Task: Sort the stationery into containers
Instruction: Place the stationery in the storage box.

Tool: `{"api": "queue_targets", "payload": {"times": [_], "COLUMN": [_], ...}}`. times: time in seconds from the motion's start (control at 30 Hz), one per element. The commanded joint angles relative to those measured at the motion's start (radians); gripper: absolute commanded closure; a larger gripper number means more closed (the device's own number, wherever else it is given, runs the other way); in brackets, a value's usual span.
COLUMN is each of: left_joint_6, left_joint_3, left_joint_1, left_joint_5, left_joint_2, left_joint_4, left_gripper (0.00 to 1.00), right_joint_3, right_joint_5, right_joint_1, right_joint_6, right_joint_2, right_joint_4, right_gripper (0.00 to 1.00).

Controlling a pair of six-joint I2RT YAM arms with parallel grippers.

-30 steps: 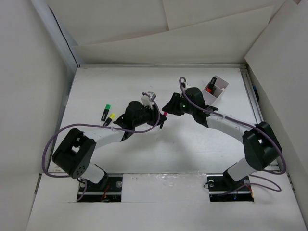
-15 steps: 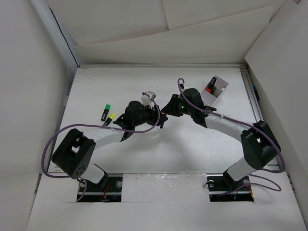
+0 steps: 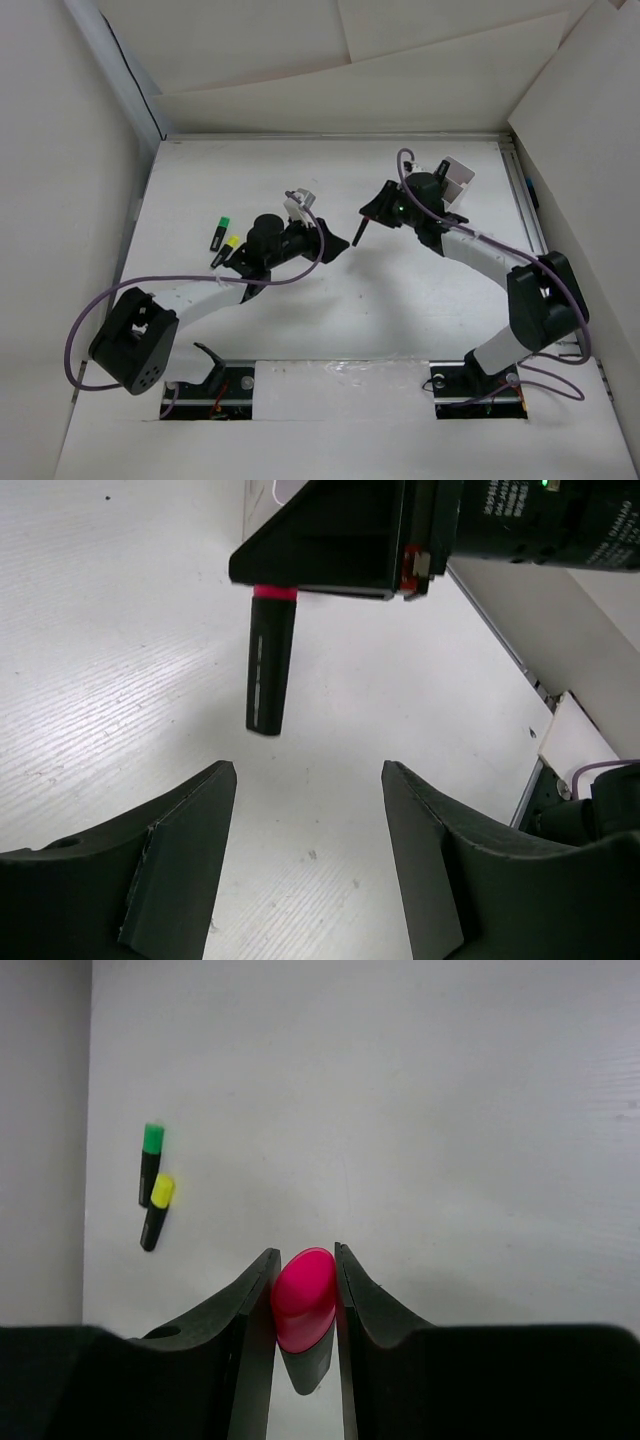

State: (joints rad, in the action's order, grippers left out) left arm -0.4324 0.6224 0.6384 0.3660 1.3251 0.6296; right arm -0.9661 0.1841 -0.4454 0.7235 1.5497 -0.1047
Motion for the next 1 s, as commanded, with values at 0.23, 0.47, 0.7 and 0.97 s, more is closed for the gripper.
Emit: {"api": "queue_targets", "payload": {"times": [0.23,0.47,0.7,0.97], "left_joint_6": [-0.002,-0.02,-0.02,-0.029], "left_joint_3": [-0.015,-0.015,-0.015,-0.015], "left_joint_1": [-0.002,-0.002,-0.002,-0.002], "left_joint_5": [0.017,0.042,0.033,0.033], "left_joint_2": [-0.049,-0.049,-0.049,-0.04], "left_joint_4": [0.053,0.064,0.061,0.051], "left_gripper": [0.43,0.43,0.43,0.43], "right_joint_3": [-0.059,-0.04,-0.094,-0.132], "right_joint_5": [-0.134,-0.51,-0.714,-0.946], "right_joint_1": [0.27,0.347,0.334,0.234], "right_joint_6": [-0.029,-0.038,-0.062,-0.11], "right_joint_2": [-0.106,-0.135,-0.076,0.002], "right_joint_4": [-0.013,-0.003,0.006,0.016], "right_gripper": [0.95,0.95,0.95,0.92]}}
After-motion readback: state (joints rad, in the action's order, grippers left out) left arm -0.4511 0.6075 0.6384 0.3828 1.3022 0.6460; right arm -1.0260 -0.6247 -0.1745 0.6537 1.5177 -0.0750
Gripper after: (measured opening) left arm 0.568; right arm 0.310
